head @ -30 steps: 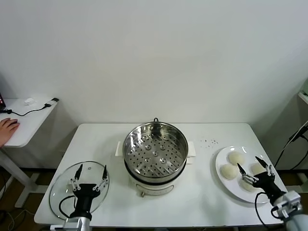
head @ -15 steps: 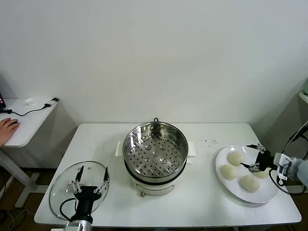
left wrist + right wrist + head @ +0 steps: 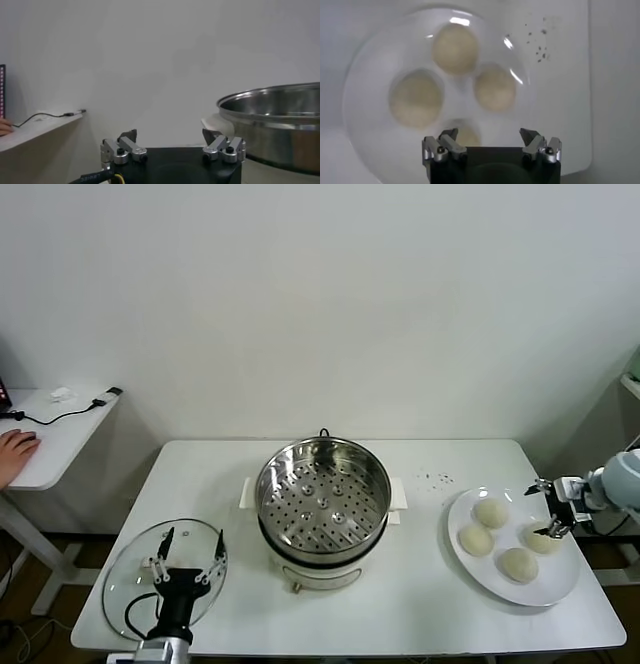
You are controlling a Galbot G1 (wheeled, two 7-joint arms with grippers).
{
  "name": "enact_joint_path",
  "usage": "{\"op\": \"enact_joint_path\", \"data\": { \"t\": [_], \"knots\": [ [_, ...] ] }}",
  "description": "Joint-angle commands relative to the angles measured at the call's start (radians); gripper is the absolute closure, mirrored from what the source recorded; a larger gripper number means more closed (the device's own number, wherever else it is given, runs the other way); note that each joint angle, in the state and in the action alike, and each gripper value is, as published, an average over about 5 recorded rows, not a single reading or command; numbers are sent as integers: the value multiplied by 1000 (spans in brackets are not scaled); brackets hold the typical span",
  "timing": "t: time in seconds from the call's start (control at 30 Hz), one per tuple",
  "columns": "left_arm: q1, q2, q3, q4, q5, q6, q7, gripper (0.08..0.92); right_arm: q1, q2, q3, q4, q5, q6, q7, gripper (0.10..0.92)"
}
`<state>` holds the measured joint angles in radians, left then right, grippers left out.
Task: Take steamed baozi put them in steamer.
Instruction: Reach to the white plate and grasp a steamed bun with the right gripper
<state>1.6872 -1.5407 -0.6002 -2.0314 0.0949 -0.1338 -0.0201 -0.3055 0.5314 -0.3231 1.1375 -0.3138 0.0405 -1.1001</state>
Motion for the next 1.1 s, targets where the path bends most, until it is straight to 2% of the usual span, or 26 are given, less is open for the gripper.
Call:
{"op": "enact_joint_path", "data": {
  "t": [0.03,0.43,0.77,1.1],
  "knots": [
    [-18,4,0,21,4,10,1,177,238,162,-235,-217,-61,34,-71,203],
    [-20,4,-2,32,-10,26,-2,177,243,303,-262,-354,-57,46,-77,203],
    [-16,3,-5,33,-21,28,-2,177,238,323,-263,-381,-68,55,-106,209],
    [-11,5,-8,27,-32,26,-1,177,230,322,-240,-388,-102,66,-113,379]
  ]
}}
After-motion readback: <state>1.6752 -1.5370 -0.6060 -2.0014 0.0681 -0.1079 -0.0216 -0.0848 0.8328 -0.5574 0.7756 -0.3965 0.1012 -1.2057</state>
